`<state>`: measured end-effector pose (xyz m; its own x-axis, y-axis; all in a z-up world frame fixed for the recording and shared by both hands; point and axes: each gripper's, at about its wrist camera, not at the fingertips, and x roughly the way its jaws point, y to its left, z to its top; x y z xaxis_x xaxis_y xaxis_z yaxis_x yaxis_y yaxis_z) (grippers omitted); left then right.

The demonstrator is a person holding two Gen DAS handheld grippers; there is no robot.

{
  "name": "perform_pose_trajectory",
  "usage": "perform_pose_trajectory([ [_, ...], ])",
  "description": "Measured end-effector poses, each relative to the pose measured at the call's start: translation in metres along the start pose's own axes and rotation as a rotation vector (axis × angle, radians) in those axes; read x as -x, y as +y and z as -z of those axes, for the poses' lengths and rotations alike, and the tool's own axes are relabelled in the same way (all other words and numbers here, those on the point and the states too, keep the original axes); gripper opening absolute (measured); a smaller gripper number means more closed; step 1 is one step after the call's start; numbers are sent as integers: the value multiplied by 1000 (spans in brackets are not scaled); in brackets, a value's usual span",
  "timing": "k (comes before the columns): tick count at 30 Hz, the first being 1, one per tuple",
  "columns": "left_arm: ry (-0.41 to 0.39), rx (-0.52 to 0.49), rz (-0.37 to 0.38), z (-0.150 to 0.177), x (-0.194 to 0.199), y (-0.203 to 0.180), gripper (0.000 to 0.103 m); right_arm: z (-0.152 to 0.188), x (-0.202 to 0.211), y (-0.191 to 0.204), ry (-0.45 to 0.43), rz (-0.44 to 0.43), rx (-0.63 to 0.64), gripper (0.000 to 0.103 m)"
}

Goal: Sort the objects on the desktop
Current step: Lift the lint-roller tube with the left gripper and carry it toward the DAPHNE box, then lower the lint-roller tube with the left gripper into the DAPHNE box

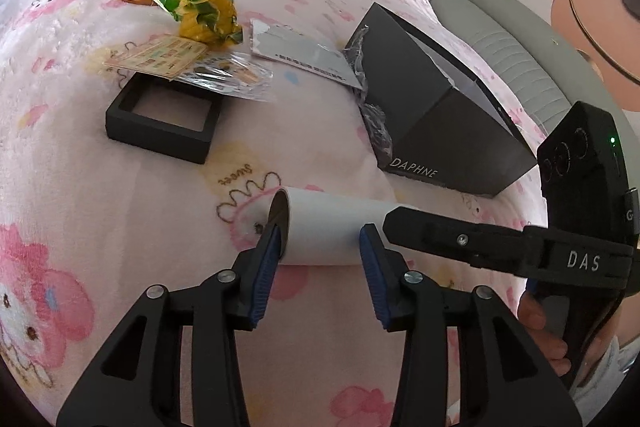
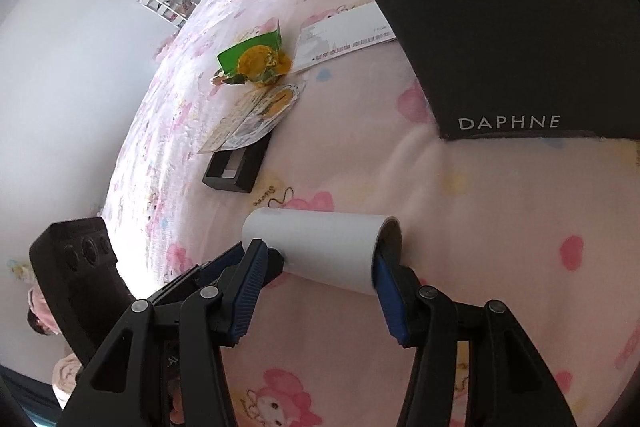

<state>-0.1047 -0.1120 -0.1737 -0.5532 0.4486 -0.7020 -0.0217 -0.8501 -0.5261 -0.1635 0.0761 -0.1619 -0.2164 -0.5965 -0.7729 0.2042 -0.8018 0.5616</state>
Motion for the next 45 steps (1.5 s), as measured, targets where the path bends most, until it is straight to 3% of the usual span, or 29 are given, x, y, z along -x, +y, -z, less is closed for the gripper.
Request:
perform_pose_trajectory([
  [10,11,-35,59,9,13,-28,41,16,39,7,-40,-8,17,49],
  [18,31,-50,57,17,23,-60,41,26,67,4,-74,-13,32,49],
  [30,-11,-154,113,-13,31,-132,41,12,134,-19,-206,-15,-7,49],
  [41,-54,-316,123,-50,20,-212,41,-13,201,-32,-344,75,18,50],
  [45,-65,-322,149,-63,18,-228,41,-22,221,-36,-379,73,22,50],
])
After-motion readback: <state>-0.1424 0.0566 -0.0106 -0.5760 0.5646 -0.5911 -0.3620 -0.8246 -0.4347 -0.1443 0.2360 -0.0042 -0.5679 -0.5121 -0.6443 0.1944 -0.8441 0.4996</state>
